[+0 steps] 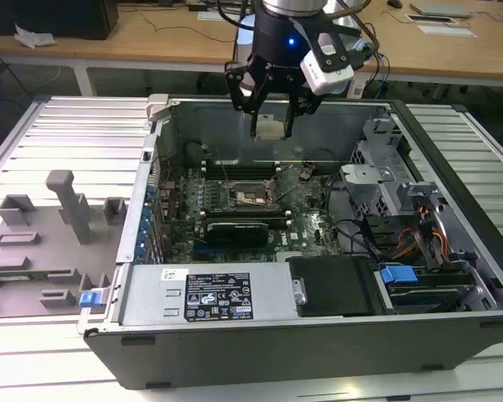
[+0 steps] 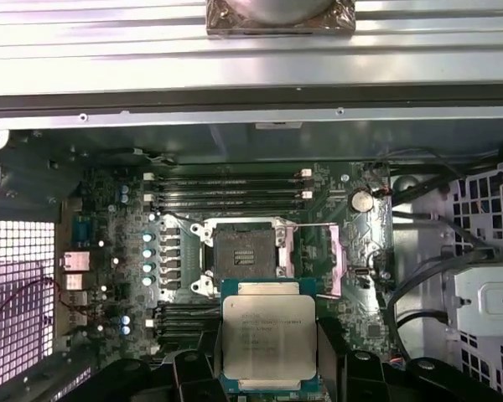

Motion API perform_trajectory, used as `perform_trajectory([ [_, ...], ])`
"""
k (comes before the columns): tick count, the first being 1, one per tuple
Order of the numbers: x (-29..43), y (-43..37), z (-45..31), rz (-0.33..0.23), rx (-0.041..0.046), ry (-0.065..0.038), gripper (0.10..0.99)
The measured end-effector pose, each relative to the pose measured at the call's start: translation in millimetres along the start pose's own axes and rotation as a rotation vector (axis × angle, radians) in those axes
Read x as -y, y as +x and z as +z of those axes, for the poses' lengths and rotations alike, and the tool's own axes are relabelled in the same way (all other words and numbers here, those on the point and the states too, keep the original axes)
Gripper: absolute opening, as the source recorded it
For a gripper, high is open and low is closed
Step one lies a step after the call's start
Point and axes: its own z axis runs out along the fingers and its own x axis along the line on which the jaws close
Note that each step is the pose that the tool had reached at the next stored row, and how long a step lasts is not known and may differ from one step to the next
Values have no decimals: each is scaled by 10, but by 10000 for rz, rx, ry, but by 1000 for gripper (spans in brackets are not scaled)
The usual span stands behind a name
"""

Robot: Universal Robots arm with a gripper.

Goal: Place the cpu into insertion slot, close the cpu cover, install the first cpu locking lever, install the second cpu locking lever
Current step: 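Place the cpu into insertion slot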

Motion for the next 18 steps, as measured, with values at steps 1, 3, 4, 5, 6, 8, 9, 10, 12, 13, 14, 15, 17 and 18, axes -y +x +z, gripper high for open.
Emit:
perform_trajectory([
  [1, 3, 9, 28, 148, 14, 61, 541],
  [3, 7, 9, 81, 816, 63, 68, 541],
  [4, 8, 8, 94, 1059, 81, 65, 541],
  [5, 8, 8, 104, 1251, 95, 61, 541],
  [6, 9, 8, 112, 1423, 108, 58, 541],
  [8, 10, 8, 128, 1939, 146, 49, 541],
  [9, 11, 8, 133, 2136, 160, 45, 541],
  [10, 11, 7, 138, 2334, 175, 41, 541],
  [12, 12, 7, 150, 2820, 210, 32, 541],
  [13, 12, 7, 156, 3062, 228, 26, 541],
  [14, 13, 7, 159, 3221, 239, 24, 541],
  [15, 13, 7, 165, 3518, 261, 18, 541],
  [17, 14, 7, 177, 4176, 309, 5, 541],
  [18, 14, 7, 181, 4397, 325, 1, 541],
])
